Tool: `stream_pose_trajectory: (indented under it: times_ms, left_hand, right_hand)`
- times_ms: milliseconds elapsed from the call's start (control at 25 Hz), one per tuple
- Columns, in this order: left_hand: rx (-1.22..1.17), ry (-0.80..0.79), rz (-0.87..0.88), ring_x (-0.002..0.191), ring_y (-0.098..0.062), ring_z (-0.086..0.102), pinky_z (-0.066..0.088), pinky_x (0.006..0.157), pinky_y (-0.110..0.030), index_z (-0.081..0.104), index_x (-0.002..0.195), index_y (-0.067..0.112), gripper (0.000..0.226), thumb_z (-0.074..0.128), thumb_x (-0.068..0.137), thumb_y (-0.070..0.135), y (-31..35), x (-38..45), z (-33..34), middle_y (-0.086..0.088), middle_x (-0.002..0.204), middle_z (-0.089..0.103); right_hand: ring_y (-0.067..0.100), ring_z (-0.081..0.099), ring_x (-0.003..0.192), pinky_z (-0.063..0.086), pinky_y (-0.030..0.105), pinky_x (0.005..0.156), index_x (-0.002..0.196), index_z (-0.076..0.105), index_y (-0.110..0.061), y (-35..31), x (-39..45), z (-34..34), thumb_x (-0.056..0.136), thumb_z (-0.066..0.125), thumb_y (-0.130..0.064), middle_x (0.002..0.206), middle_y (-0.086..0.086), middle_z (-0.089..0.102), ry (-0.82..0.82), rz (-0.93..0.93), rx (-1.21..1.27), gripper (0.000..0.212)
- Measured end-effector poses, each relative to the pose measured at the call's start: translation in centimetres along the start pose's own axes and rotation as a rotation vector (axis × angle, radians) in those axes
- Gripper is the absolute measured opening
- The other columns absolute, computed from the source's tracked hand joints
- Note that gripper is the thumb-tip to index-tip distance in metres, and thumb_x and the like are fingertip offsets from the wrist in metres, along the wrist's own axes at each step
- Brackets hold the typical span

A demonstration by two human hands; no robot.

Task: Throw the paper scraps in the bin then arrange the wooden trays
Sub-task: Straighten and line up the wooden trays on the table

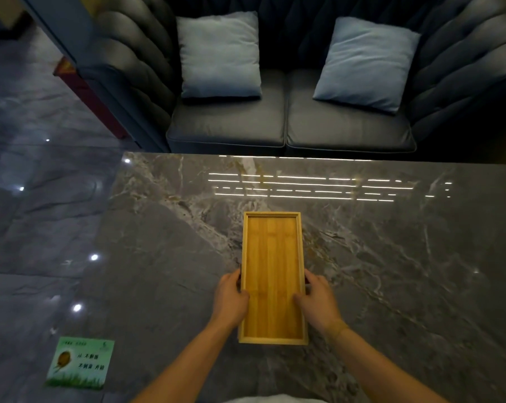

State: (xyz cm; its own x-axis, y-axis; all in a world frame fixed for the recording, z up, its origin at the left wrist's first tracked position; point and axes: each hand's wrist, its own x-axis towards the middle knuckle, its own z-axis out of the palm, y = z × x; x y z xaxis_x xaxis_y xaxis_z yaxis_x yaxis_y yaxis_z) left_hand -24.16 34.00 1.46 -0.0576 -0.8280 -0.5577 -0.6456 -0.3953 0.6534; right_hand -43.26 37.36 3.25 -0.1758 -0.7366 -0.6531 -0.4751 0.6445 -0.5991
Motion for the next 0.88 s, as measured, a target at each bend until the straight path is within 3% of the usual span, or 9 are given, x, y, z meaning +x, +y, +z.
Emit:
stream_pose_trajectory:
  times_ms: [120, 280, 400, 480, 520, 640, 760, 880]
  left_hand:
    - [0.068, 0.019, -0.005, 0.101, -0.024, 0.060, 0.051, 0.091, -0.041, 0.063, 0.117, 0.016, 0.038, 0.047, 0.086, 0.001, 0.0, 0.4, 0.2, -0.010, 0.111, 0.061]
    - [0.085, -0.021, -0.013, 0.103, -0.019, 0.057, 0.047, 0.089, -0.032, 0.050, 0.131, 0.022, 0.044, 0.054, 0.088, 0.014, -0.2, -0.1, -0.5, -0.004, 0.118, 0.051]
    - [0.155, 0.097, 0.118, 0.119, -0.018, 0.048, 0.044, 0.098, -0.035, 0.034, 0.143, 0.024, 0.062, 0.059, 0.087, 0.030, 1.7, 1.8, -2.0, -0.002, 0.135, 0.040]
    - [0.370, 0.172, 0.350, 0.127, -0.026, 0.043, 0.040, 0.106, -0.043, 0.036, 0.143, 0.021, 0.062, 0.060, 0.087, 0.035, 4.9, 5.0, -3.0, -0.008, 0.141, 0.041]
    - [0.495, 0.157, 0.431, 0.131, -0.030, 0.040, 0.036, 0.109, -0.047, 0.037, 0.143, 0.019, 0.063, 0.059, 0.088, 0.038, 6.9, 6.7, -3.3, -0.011, 0.144, 0.041]
    - [0.774, -0.059, 0.463, 0.138, -0.033, 0.034, 0.025, 0.114, -0.052, 0.033, 0.146, 0.021, 0.065, 0.049, 0.091, 0.052, 11.3, 11.0, -3.0, -0.011, 0.152, 0.037]
    - [0.883, -0.296, 0.322, 0.136, -0.035, 0.039, 0.031, 0.111, -0.052, 0.036, 0.145, 0.017, 0.068, 0.044, 0.092, 0.059, 12.5, 13.4, -1.9, -0.014, 0.151, 0.040]
    - [0.826, -0.315, 0.299, 0.129, -0.036, 0.046, 0.039, 0.104, -0.049, 0.040, 0.142, 0.014, 0.072, 0.050, 0.088, 0.060, 12.4, 13.9, -1.2, -0.016, 0.145, 0.046]
  right_hand:
    - [0.014, 0.047, 0.098, 0.046, 0.031, 0.090, 0.143, 0.036, -0.025, 0.0, 0.2, 0.7, 0.086, 0.064, -0.017, 0.117, -0.001, 0.038, -0.001, 0.041, 0.053, 0.064]
    - [0.019, 0.043, 0.118, 0.043, 0.040, 0.105, 0.150, 0.022, -0.022, 0.6, -0.2, 0.8, 0.086, 0.066, -0.032, 0.138, 0.004, 0.033, 0.027, 0.027, 0.040, 0.078]
    - [0.028, 0.018, 0.142, 0.027, 0.046, 0.116, 0.151, 0.001, -0.033, 1.5, -1.7, 0.4, 0.078, 0.060, -0.062, 0.156, 0.001, 0.014, 0.118, -0.276, -0.451, 0.097]
    - [0.037, 0.012, 0.146, 0.014, 0.053, 0.117, 0.149, -0.001, -0.039, 2.0, -2.6, 0.7, 0.070, 0.056, -0.074, 0.160, 0.004, 0.013, 0.021, -0.572, -0.760, 0.104]
    - [0.040, 0.016, 0.145, 0.015, 0.058, 0.115, 0.150, 0.005, -0.038, 2.2, -2.8, 1.1, 0.065, 0.055, -0.077, 0.160, 0.006, 0.018, -0.031, -0.695, -0.883, 0.107]
    - [0.044, 0.021, 0.142, 0.016, 0.068, 0.110, 0.151, 0.010, -0.030, 2.5, -2.8, 2.6, 0.061, 0.066, -0.072, 0.159, 0.009, 0.022, -0.181, -0.822, -1.096, 0.114]
    - [0.045, 0.029, 0.139, 0.013, 0.067, 0.109, 0.151, 0.008, -0.031, 2.7, -2.7, 3.4, 0.070, 0.075, -0.049, 0.158, 0.008, 0.026, -0.145, -0.795, -1.113, 0.107]
    - [0.046, 0.036, 0.135, 0.020, 0.065, 0.108, 0.151, 0.011, -0.032, 3.1, -2.6, 3.7, 0.076, 0.073, -0.039, 0.156, 0.008, 0.031, -0.096, -0.808, -1.097, 0.098]
